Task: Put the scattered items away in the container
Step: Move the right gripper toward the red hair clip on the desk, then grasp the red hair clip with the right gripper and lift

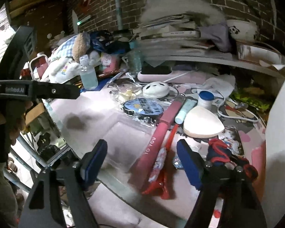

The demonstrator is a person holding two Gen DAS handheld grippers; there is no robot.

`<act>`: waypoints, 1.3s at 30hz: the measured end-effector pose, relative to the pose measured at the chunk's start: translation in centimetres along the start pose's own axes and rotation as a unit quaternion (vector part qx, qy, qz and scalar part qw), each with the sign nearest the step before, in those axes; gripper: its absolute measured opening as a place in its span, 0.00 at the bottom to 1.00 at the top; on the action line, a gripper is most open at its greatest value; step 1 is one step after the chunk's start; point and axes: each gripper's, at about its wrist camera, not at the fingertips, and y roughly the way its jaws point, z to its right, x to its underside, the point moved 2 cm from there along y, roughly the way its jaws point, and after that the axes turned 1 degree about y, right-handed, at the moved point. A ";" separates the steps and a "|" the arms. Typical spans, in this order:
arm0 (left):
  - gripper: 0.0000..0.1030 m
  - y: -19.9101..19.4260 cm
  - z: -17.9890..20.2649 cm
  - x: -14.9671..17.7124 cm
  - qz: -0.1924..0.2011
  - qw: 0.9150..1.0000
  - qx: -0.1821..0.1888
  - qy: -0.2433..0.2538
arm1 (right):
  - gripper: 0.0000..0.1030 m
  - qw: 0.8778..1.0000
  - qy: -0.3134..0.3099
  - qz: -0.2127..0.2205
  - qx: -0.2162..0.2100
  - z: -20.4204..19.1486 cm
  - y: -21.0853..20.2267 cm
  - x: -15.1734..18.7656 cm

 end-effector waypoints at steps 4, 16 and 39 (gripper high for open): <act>1.00 0.2 0.2 -0.1 0.000 1.000 0.002 0.001 | 0.50 1.000 0.006 -0.008 0.010 0.6 0.1 0.2; 1.00 0.5 0.5 -0.1 -0.003 1.000 0.004 0.004 | 0.26 0.998 0.030 -0.032 0.041 1.0 -0.2 -0.1; 1.00 0.8 1.0 -0.3 -0.004 1.000 0.006 0.012 | 0.13 0.996 0.001 -0.059 0.060 1.0 1.8 0.3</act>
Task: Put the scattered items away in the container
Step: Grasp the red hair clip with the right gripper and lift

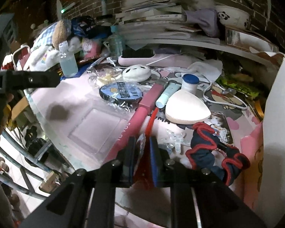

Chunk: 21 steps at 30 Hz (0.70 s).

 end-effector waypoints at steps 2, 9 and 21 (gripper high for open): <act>1.00 0.0 0.1 -0.1 0.000 1.000 0.000 0.001 | 0.13 1.000 -0.002 -0.003 0.001 0.0 0.2 -0.1; 1.00 0.3 0.7 -0.1 -0.004 1.000 0.003 0.004 | 0.10 1.000 -0.013 0.012 0.017 -0.5 -0.1 -0.1; 1.00 -0.6 1.8 -0.4 0.009 0.999 0.024 0.018 | 0.10 0.998 -0.014 0.048 0.038 -0.8 -1.1 -0.5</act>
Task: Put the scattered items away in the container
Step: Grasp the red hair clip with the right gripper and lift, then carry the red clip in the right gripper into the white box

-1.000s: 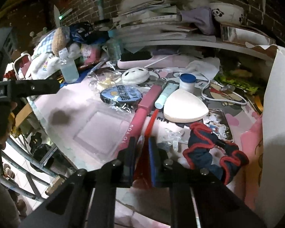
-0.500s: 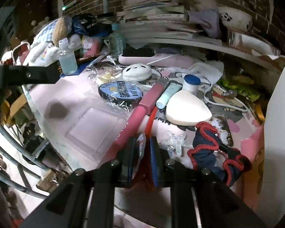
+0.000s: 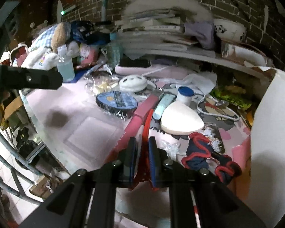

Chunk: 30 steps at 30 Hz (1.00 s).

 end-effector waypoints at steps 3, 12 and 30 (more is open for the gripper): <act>1.00 -0.1 0.0 0.0 0.001 1.000 -0.006 0.005 | 0.10 1.000 0.000 0.023 0.002 -0.4 -1.0 -0.8; 1.00 -0.4 -0.2 0.4 0.000 1.000 -0.006 0.003 | 0.10 0.995 0.014 0.086 -0.037 -1.8 -4.8 -4.1; 1.00 1.4 3.9 -0.6 -0.007 0.998 0.053 0.033 | 0.10 0.992 0.099 -0.075 -0.032 16.1 -14.1 -6.1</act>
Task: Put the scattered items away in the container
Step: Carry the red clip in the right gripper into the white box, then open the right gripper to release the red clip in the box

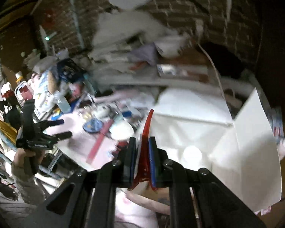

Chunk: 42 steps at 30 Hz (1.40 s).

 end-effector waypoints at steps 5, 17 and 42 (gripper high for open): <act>1.00 0.3 0.9 -0.2 -0.006 1.000 -0.009 0.015 | 0.10 0.997 0.019 -0.075 -0.011 2.3 2.9 0.9; 0.99 2.2 0.5 0.9 -0.046 0.999 0.000 0.000 | 0.10 0.981 -0.024 -0.190 0.041 3.2 8.6 2.0; 0.86 4.5 -1.2 1.1 -0.036 0.999 0.003 -0.030 | 0.67 0.993 -0.072 0.013 0.094 -1.5 2.2 -0.4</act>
